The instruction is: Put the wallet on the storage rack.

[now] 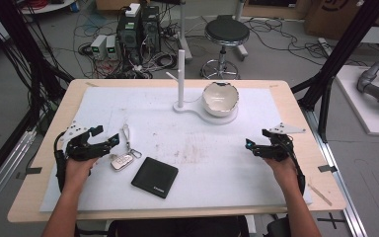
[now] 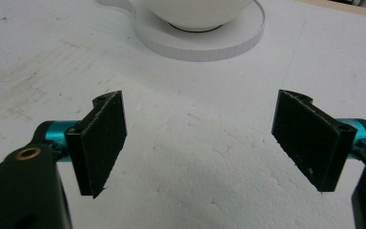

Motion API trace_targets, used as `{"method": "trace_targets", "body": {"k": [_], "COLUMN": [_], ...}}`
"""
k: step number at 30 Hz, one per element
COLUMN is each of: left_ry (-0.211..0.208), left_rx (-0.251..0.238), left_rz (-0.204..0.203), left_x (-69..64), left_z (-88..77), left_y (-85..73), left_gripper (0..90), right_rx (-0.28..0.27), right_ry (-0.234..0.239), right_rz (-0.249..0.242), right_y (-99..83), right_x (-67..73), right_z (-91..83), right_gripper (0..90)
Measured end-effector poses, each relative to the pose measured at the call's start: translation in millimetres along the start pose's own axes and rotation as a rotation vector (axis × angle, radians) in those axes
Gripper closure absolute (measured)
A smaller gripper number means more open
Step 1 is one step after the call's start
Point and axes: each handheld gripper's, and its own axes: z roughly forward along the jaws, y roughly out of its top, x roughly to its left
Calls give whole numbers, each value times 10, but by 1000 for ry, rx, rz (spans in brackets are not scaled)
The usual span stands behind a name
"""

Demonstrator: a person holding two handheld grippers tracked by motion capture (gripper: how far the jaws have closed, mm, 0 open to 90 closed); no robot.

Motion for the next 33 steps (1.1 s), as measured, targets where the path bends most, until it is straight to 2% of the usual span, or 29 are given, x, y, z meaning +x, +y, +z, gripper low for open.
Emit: {"method": "trace_targets", "body": {"k": [7,19,21,25,27,28,29,30,32,33], "left_ry": [-1,-54,-78,-136,-180,-210,-210,-248,-264,-286], "left_rx": [1,18,26,51,72,89,89,115,129,144], "left_rz": [-3,-1,-4,-40,-49,-37,-37,-19,-21,-22], "left_x": [-7,-125,-139,-175,-222,-255,-255,-300,-321,-347], "left_z": [0,93,105,144,175,194,194,230,250,270], "left_y": [1,34,39,31,20,11,11,3,-1,-7], "left_gripper": [209,213,213,209,209,216,241,255,274,299], "right_rx": [5,10,11,12,11,8,9,10,10,13], "right_ry": [2,9,9,7,7,7,9,9,8,11], "right_rz": [-1,10,9,0,-2,-6,-11,-14,-12,-10], "right_y": [-5,-34,-35,-21,-17,-15,-14,-13,-13,-10], "right_x": [3,-25,-20,-6,20,30,44,55,62,68], "right_z": [9,14,8,8,-11,-14,-22,-22,-19,-5], "right_gripper": [193,193,193,193,193,193,193,193,193,193]}}
